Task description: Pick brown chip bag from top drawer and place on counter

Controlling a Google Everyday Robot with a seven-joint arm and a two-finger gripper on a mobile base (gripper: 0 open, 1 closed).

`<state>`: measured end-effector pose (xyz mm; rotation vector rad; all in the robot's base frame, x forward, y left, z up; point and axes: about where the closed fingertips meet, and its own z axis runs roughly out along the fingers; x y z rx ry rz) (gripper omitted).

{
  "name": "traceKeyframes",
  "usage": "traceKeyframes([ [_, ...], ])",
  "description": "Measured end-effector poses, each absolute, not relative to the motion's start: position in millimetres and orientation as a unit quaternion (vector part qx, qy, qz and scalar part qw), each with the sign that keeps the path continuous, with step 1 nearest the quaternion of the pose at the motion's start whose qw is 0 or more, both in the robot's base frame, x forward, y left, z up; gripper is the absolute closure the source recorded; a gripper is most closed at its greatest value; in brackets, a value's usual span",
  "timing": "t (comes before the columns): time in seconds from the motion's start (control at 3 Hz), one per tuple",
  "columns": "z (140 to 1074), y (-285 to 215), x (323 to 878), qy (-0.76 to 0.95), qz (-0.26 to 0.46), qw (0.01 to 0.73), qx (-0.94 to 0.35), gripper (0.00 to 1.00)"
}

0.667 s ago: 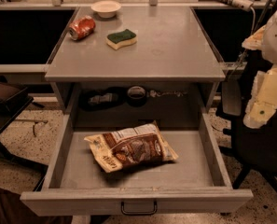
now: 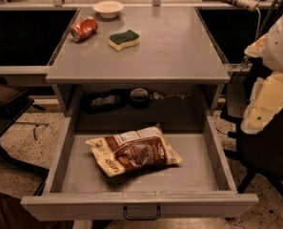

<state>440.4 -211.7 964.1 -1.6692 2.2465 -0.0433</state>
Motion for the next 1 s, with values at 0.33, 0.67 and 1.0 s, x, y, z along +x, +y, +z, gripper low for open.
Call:
traceKeyframes([
  [0.33, 926, -181, 443, 0.806, 0.04, 0.197, -0.556, 0.0],
  [0.67, 864, -130, 446, 0.812, 0.113, 0.215, -0.53, 0.0],
  [1.0, 810, -77, 448, 0.796, 0.198, 0.249, -0.514, 0.0],
])
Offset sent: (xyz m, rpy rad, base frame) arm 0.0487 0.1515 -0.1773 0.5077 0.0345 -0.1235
